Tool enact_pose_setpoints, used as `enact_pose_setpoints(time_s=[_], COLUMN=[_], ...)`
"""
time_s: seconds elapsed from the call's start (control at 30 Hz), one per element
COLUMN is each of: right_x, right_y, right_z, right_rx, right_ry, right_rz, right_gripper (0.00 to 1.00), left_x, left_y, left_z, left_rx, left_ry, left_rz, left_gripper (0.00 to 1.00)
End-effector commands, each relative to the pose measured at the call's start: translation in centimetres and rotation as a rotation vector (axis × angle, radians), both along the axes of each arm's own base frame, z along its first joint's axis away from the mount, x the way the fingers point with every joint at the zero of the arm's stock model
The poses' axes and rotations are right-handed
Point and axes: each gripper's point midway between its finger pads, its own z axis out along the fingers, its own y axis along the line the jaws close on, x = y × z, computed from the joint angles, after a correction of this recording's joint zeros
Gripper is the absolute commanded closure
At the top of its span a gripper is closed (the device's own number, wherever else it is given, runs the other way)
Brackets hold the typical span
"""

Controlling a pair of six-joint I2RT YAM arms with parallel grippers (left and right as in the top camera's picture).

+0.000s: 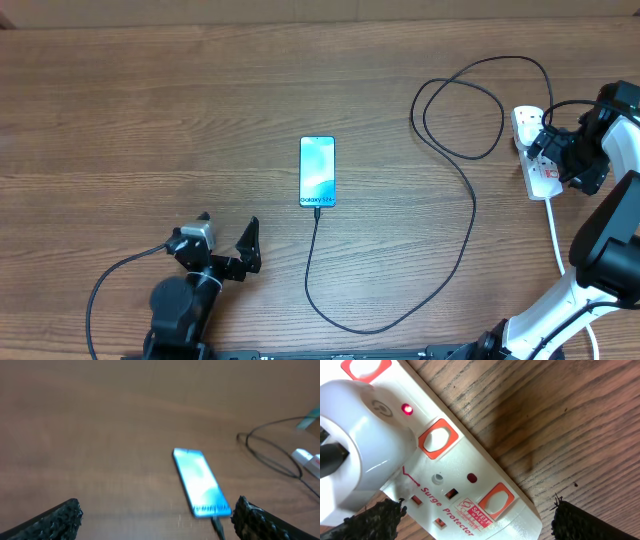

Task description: Plug charger to phone and switch on socket

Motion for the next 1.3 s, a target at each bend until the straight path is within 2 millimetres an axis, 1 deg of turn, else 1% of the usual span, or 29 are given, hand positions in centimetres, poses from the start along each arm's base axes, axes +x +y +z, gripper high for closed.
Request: enact_pose_setpoints(time_s=[0.0,0.03,0.17,0.3,1.27], right_x=[0.88,0.88,0.88,0.88,0.88], right_y=[-0.17,-0.17,-0.17,-0.17,-0.17], right_z=[0.82,0.82,0.82,0.82,0.82], right_rx=[-0.009,-0.009,-0.009,-0.009,-0.009], right_ry=[-0.03,-0.03,-0.03,-0.03,-0.03], right_rz=[0.006,0.005,0.005,0.005,0.005], right_gripper=[0.0,0.0,0.0,0.0,0.0], left_x=[-0.28,-0.37,-0.21,-0.19,-0.2], left_y=[0.12,0.18,0.83,0.94,0.81], left_z=[1.98,2.49,2.35,2.34,2.4], left_rx=[0.129,0.15,0.21,0.279,0.276], left_ry=[-0.129,-0.158,-0.163,-0.179,-0.182], left_rz=[-0.012,-0.011,0.02,0.017,0.01], left_gripper=[0.01,0.0,0.01,0.0,0.01])
